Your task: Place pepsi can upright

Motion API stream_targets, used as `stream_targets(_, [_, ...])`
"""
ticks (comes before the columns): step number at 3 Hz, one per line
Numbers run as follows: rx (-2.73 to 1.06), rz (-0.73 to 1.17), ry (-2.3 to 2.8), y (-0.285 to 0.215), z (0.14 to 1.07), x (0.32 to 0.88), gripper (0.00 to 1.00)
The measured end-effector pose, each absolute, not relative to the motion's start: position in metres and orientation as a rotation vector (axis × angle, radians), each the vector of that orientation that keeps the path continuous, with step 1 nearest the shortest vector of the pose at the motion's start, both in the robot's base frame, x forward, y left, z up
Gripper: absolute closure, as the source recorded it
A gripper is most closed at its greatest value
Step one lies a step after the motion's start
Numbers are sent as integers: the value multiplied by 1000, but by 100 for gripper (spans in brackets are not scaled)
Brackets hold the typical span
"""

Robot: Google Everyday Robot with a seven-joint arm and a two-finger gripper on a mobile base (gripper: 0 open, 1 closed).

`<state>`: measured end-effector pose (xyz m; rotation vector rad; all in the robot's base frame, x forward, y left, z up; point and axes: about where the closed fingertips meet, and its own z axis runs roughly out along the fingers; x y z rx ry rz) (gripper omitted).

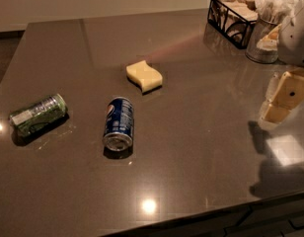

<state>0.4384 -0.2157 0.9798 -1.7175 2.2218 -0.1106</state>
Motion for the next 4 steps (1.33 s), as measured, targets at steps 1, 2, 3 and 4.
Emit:
stream_targets(1, [-1717,-111,2222,-216,980,438,0])
stream_targets(2, [-1712,-85,2208,-218,983,441,0])
stream_targets(3, [-1708,68,2190,-209,987,452,0])
stream_targets(4, [-1664,261,2157,-180,995,457,0])
